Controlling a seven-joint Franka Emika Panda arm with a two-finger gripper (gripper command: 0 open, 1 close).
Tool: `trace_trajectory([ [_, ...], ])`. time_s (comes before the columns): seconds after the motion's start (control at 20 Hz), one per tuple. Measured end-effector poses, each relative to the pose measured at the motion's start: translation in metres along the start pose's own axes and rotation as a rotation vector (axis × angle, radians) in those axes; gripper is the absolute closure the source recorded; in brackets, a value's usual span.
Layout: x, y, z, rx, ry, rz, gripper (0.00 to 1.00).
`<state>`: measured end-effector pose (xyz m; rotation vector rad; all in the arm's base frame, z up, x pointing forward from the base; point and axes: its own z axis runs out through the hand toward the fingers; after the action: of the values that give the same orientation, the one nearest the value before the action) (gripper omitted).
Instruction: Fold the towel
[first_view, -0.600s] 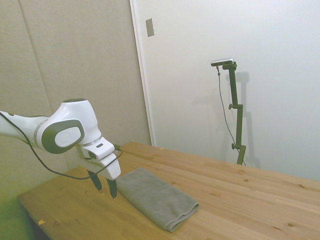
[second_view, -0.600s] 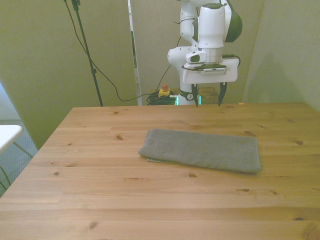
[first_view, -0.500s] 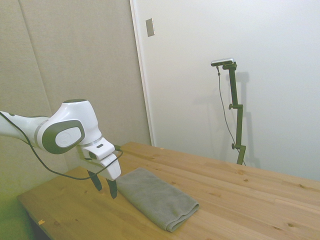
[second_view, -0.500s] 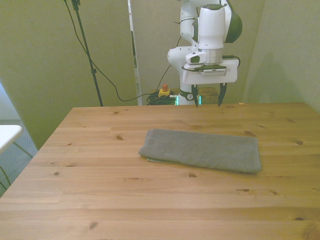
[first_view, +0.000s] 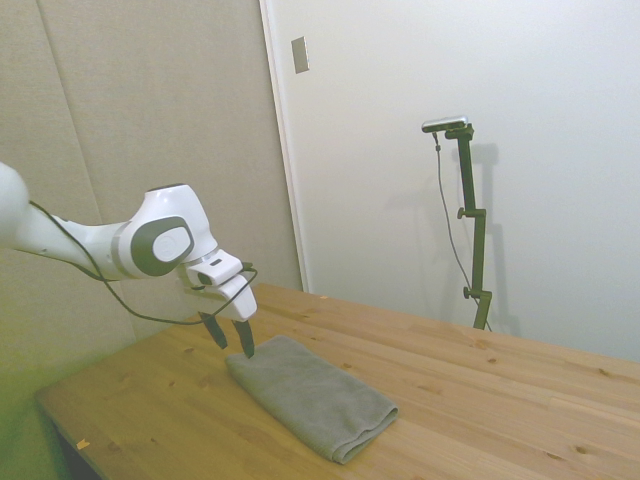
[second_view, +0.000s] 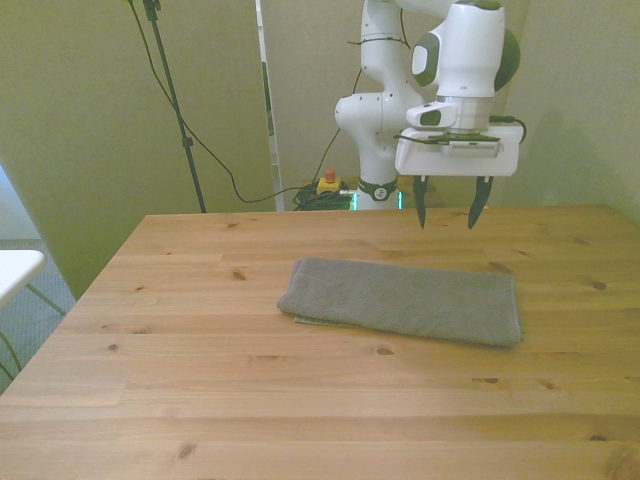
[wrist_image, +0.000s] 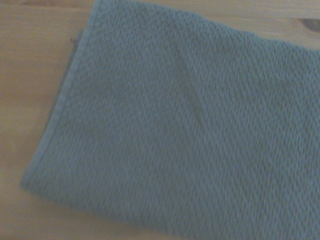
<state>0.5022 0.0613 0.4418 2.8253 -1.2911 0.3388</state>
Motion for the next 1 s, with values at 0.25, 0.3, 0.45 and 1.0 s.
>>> trace_trajectory([
  [0.25, 0.005, -0.077, 0.027, -0.151, 0.056, 0.132, 0.00],
  [0.3, 0.005, -0.092, 0.033, -0.173, 0.065, 0.151, 0.00],
  [0.45, 0.005, -0.132, 0.049, -0.214, 0.091, 0.172, 0.00],
  [1.0, -0.058, -0.201, 0.080, -0.384, 0.215, 0.133, 0.00],
])
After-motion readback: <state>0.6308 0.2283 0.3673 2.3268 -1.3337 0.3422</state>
